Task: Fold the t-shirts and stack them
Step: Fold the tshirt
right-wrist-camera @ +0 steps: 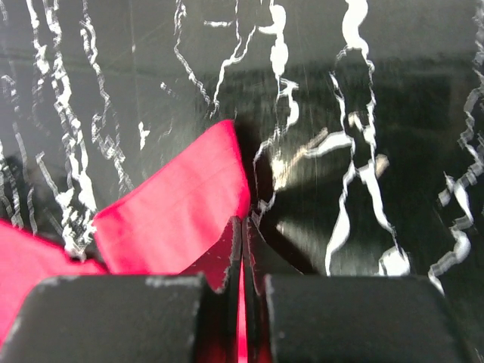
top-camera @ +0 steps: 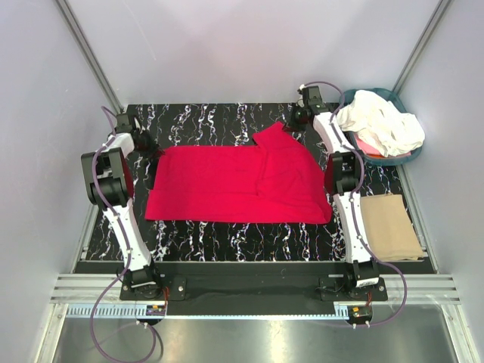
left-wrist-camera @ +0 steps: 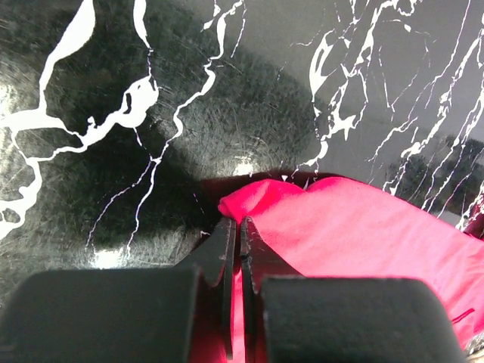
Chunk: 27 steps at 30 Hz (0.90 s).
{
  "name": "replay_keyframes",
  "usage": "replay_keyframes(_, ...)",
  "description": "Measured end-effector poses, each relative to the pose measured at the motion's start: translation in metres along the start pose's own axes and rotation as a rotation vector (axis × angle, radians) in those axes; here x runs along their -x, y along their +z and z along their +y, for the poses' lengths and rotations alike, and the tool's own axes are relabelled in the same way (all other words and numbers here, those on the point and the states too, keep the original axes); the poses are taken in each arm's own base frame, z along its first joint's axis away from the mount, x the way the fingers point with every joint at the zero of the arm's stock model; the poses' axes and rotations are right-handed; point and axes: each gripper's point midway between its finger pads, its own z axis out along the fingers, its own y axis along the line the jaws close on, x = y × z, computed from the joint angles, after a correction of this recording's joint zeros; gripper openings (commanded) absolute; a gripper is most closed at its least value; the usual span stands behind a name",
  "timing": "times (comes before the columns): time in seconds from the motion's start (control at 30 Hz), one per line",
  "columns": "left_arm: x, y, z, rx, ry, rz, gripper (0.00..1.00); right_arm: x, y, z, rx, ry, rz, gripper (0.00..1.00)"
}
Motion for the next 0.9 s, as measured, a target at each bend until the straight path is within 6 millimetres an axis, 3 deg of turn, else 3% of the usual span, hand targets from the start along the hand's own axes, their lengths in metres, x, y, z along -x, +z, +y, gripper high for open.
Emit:
replay_keyframes(0.17,-0.004,-0.014,-0.002,0.007,-0.006,-0.010,0.00,0.011,-0.041,0.012,0.002,0.007,-0.005,0.00)
replay_keyframes(0.43,0.005,-0.045,-0.020,-0.012,-0.043,-0.070,0.00,0.037,-0.118,0.052,0.062,-0.015,-0.072,0.00)
replay_keyframes(0.6,0.003,-0.046,-0.019,-0.004,-0.076,-0.067,0.00,0.016,-0.135,0.052,0.060,0.011,-0.026,0.00)
replay_keyframes(0.9,-0.025,-0.054,-0.005,0.039,-0.106,-0.027,0.00,-0.053,-0.155,0.029,-0.005,0.074,0.109,0.00)
